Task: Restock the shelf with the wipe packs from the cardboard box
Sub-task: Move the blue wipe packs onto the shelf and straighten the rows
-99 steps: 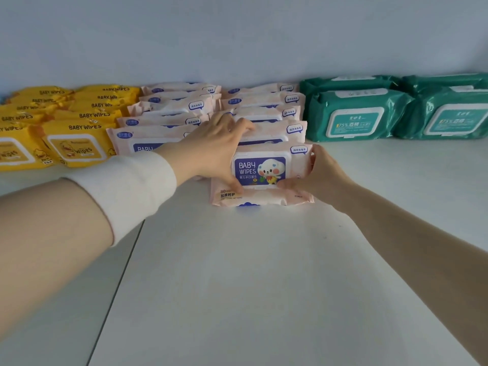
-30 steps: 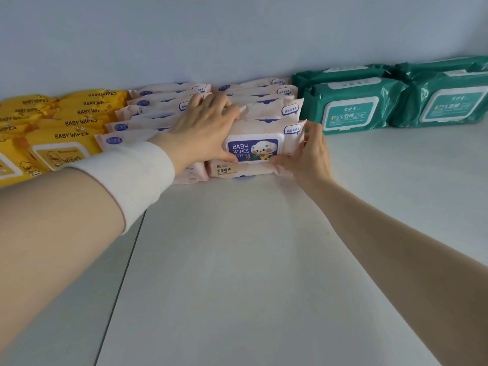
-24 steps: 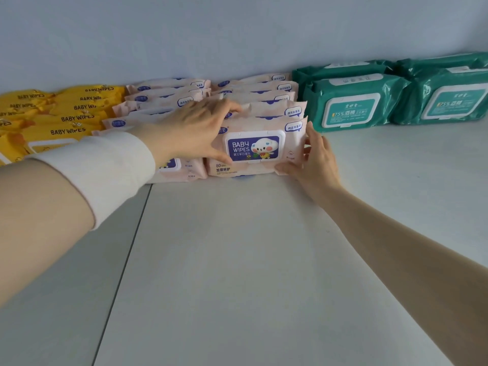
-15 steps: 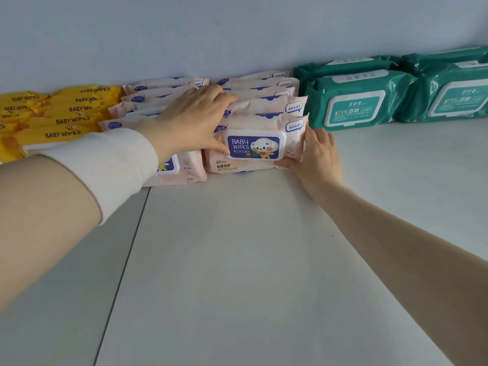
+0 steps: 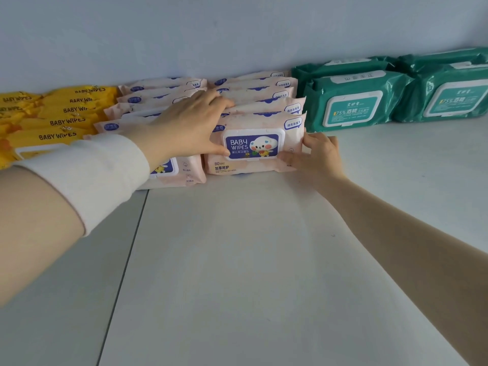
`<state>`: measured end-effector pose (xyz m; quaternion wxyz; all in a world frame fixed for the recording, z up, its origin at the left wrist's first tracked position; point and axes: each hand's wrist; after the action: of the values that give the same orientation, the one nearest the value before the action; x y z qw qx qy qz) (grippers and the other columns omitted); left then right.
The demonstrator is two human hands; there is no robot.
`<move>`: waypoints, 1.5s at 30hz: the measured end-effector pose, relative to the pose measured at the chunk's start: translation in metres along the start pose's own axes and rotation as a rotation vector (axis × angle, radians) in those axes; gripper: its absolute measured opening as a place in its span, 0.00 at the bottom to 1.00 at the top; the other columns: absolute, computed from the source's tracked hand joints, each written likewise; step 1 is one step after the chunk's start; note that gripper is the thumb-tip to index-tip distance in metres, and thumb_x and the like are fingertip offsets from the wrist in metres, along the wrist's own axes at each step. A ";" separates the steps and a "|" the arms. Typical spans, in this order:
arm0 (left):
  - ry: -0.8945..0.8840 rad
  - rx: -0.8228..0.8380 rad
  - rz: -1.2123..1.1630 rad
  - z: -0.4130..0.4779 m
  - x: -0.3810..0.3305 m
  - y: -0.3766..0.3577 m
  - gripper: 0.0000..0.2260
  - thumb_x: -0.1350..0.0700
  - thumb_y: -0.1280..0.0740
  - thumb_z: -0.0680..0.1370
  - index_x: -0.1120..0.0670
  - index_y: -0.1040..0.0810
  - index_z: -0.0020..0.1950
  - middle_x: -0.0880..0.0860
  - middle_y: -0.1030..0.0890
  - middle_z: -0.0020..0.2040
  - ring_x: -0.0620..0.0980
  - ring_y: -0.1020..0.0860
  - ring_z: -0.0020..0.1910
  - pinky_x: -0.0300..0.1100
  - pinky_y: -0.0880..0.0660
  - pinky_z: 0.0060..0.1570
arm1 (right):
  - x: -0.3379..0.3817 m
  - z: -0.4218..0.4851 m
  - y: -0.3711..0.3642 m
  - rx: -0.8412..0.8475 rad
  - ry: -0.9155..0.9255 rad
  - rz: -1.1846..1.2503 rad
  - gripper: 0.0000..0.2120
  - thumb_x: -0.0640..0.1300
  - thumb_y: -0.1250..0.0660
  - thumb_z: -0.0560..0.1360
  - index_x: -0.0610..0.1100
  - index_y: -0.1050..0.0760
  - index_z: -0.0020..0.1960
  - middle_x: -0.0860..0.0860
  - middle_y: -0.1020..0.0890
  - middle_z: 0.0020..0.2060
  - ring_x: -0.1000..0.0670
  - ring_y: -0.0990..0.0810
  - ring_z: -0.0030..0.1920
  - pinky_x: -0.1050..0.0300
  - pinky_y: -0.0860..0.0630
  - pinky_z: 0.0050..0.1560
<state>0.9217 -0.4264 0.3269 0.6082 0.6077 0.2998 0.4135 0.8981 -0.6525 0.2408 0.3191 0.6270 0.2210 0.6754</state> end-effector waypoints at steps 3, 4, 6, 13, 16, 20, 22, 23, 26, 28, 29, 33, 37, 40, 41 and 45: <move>-0.002 -0.008 -0.003 0.001 0.000 -0.002 0.39 0.43 0.25 0.65 0.56 0.37 0.70 0.56 0.32 0.67 0.56 0.34 0.67 0.52 0.32 0.61 | 0.001 -0.001 -0.008 -0.065 0.003 0.021 0.20 0.55 0.29 0.70 0.41 0.21 0.55 0.46 0.24 0.56 0.44 0.35 0.62 0.56 0.36 0.57; -0.005 -0.016 0.003 0.002 0.001 -0.003 0.39 0.44 0.25 0.65 0.57 0.36 0.69 0.56 0.32 0.66 0.56 0.34 0.67 0.52 0.32 0.61 | 0.002 -0.001 -0.009 -0.088 0.018 0.011 0.20 0.54 0.29 0.70 0.41 0.21 0.54 0.46 0.23 0.56 0.44 0.35 0.62 0.56 0.36 0.57; -0.013 -0.019 0.029 0.001 0.001 -0.003 0.38 0.44 0.25 0.66 0.58 0.36 0.69 0.58 0.31 0.66 0.57 0.33 0.66 0.52 0.32 0.60 | 0.006 -0.002 -0.010 -0.115 0.027 -0.030 0.20 0.55 0.30 0.71 0.41 0.21 0.55 0.46 0.23 0.57 0.43 0.35 0.63 0.55 0.35 0.57; 0.083 0.107 0.205 -0.002 -0.020 0.005 0.38 0.45 0.30 0.71 0.59 0.46 0.73 0.63 0.40 0.72 0.60 0.39 0.71 0.52 0.44 0.69 | 0.022 -0.012 0.008 0.053 -0.003 -0.371 0.30 0.59 0.35 0.73 0.38 0.33 0.65 0.42 0.28 0.62 0.41 0.32 0.64 0.50 0.35 0.62; 0.138 0.110 0.270 -0.002 -0.045 0.019 0.36 0.44 0.34 0.74 0.57 0.48 0.74 0.63 0.39 0.72 0.61 0.40 0.71 0.56 0.50 0.72 | 0.014 -0.021 0.038 0.113 -0.023 -0.460 0.37 0.60 0.34 0.72 0.37 0.40 0.71 0.41 0.31 0.66 0.41 0.34 0.66 0.49 0.36 0.65; 0.050 0.009 0.400 -0.002 -0.096 0.036 0.27 0.47 0.38 0.76 0.58 0.38 0.70 0.61 0.33 0.67 0.59 0.34 0.67 0.52 0.44 0.69 | -0.004 -0.027 0.091 0.188 0.079 -0.657 0.34 0.60 0.35 0.73 0.38 0.38 0.69 0.40 0.31 0.66 0.40 0.34 0.67 0.46 0.37 0.67; 0.053 0.042 0.350 -0.001 -0.128 0.040 0.24 0.47 0.39 0.76 0.57 0.35 0.69 0.60 0.30 0.65 0.59 0.31 0.64 0.49 0.37 0.63 | -0.015 -0.033 0.119 0.214 0.132 -0.738 0.31 0.59 0.35 0.73 0.39 0.35 0.68 0.40 0.31 0.66 0.40 0.35 0.68 0.46 0.37 0.69; 0.063 0.067 0.323 0.001 -0.143 0.040 0.24 0.47 0.38 0.76 0.57 0.35 0.68 0.59 0.29 0.65 0.59 0.29 0.63 0.49 0.35 0.60 | -0.022 -0.036 0.132 0.230 0.149 -0.773 0.31 0.59 0.36 0.74 0.40 0.36 0.68 0.40 0.31 0.67 0.40 0.36 0.69 0.46 0.38 0.70; 0.094 0.095 0.294 0.008 -0.183 0.040 0.25 0.46 0.38 0.76 0.56 0.36 0.69 0.58 0.30 0.67 0.58 0.30 0.65 0.49 0.35 0.61 | -0.048 -0.047 0.166 0.267 0.164 -0.854 0.31 0.58 0.37 0.76 0.41 0.38 0.72 0.41 0.34 0.70 0.41 0.39 0.73 0.46 0.41 0.72; 0.091 0.100 0.295 0.013 -0.202 0.039 0.25 0.45 0.38 0.76 0.57 0.36 0.69 0.57 0.30 0.67 0.57 0.31 0.65 0.50 0.36 0.62 | -0.064 -0.052 0.182 0.280 0.159 -0.885 0.31 0.57 0.38 0.76 0.41 0.39 0.72 0.41 0.35 0.71 0.41 0.41 0.73 0.46 0.43 0.73; 0.083 0.118 0.294 0.015 -0.211 0.038 0.25 0.45 0.39 0.76 0.57 0.36 0.69 0.57 0.30 0.66 0.58 0.31 0.65 0.50 0.35 0.62 | -0.072 -0.054 0.189 0.288 0.157 -0.902 0.31 0.57 0.39 0.76 0.41 0.40 0.72 0.41 0.35 0.71 0.41 0.42 0.74 0.46 0.44 0.74; 0.091 0.283 0.229 0.023 -0.231 0.028 0.22 0.45 0.40 0.77 0.56 0.34 0.67 0.57 0.26 0.62 0.58 0.27 0.61 0.48 0.33 0.52 | -0.091 -0.053 0.201 0.328 0.172 -0.970 0.32 0.59 0.41 0.77 0.42 0.43 0.74 0.42 0.38 0.73 0.41 0.47 0.76 0.46 0.47 0.74; 0.113 0.424 0.198 0.029 -0.235 0.015 0.22 0.44 0.42 0.78 0.55 0.34 0.67 0.57 0.26 0.62 0.58 0.26 0.59 0.46 0.35 0.46 | -0.099 -0.045 0.198 0.356 0.194 -0.974 0.32 0.59 0.41 0.77 0.43 0.44 0.74 0.43 0.38 0.73 0.42 0.47 0.76 0.46 0.47 0.74; 0.117 0.439 0.225 0.036 -0.226 0.013 0.23 0.43 0.42 0.78 0.55 0.35 0.68 0.56 0.27 0.64 0.58 0.27 0.61 0.47 0.34 0.49 | -0.101 -0.037 0.195 0.359 0.203 -0.986 0.31 0.59 0.41 0.77 0.43 0.42 0.73 0.43 0.37 0.72 0.42 0.45 0.75 0.47 0.46 0.74; 0.115 0.439 0.232 0.039 -0.223 0.014 0.23 0.43 0.42 0.78 0.55 0.35 0.69 0.56 0.27 0.64 0.58 0.27 0.62 0.46 0.34 0.49 | -0.100 -0.034 0.195 0.359 0.199 -0.991 0.31 0.59 0.41 0.77 0.43 0.41 0.73 0.43 0.35 0.71 0.42 0.43 0.74 0.47 0.44 0.73; 0.082 0.290 0.240 0.063 -0.207 0.022 0.21 0.45 0.40 0.77 0.55 0.33 0.66 0.56 0.26 0.63 0.58 0.27 0.60 0.46 0.33 0.48 | -0.094 -0.016 0.195 0.293 0.194 -0.941 0.26 0.57 0.38 0.76 0.41 0.34 0.67 0.44 0.29 0.65 0.44 0.34 0.68 0.49 0.36 0.67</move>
<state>0.8744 -0.6382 0.3253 0.4477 0.7031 0.3061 0.4600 0.8536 -0.8534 0.3091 0.4756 0.4319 0.6012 0.4753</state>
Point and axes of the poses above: each hand's wrist, its own z-axis towards the middle knuckle, its own y-axis out of the back of the hand, x = y × z
